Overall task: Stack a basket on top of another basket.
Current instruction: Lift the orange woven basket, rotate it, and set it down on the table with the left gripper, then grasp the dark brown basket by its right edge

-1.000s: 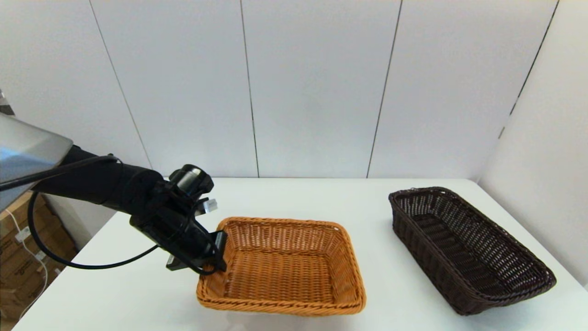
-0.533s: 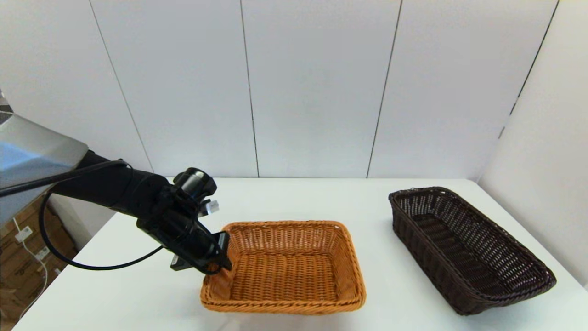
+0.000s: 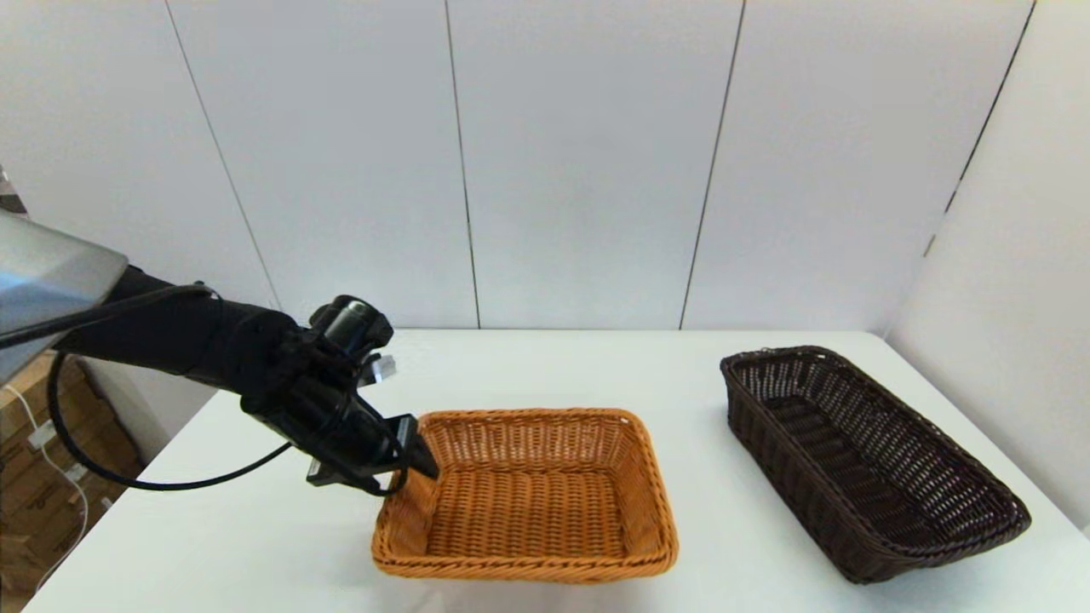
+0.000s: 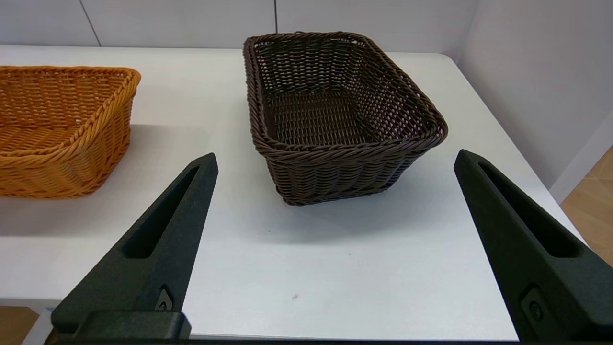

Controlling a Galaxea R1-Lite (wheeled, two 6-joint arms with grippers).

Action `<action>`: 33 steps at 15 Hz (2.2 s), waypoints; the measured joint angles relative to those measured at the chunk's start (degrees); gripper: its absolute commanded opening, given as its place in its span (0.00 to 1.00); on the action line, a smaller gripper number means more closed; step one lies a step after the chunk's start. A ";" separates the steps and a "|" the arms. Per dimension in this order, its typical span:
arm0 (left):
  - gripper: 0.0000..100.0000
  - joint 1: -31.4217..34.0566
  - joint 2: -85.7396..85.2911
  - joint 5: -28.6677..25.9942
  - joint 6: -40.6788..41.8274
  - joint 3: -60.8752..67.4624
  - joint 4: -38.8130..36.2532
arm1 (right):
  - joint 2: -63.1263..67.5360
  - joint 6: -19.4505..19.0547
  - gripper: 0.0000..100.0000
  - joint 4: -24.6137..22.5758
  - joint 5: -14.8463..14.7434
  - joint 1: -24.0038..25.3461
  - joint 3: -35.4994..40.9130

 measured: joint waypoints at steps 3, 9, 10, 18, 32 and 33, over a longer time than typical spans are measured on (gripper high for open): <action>1.00 2.65 -4.47 0.18 0.02 -0.17 0.46 | 0.00 0.00 1.00 0.00 0.02 0.00 0.00; 1.00 9.94 -19.14 1.43 4.85 -0.01 6.67 | 0.00 0.06 1.00 -0.05 0.00 0.00 0.00; 1.00 10.42 -22.49 2.34 5.41 0.71 8.29 | 0.00 0.06 1.00 -0.05 0.04 0.00 0.00; 1.00 11.28 -53.92 8.95 5.96 14.58 11.82 | 0.00 0.06 1.00 -0.06 0.09 0.00 0.00; 1.00 12.24 -94.85 10.22 6.01 26.08 29.79 | 0.00 0.05 1.00 -0.06 0.02 0.00 0.00; 1.00 12.43 -95.85 10.39 5.81 26.08 31.22 | 0.00 0.06 1.00 -0.06 0.04 0.00 0.00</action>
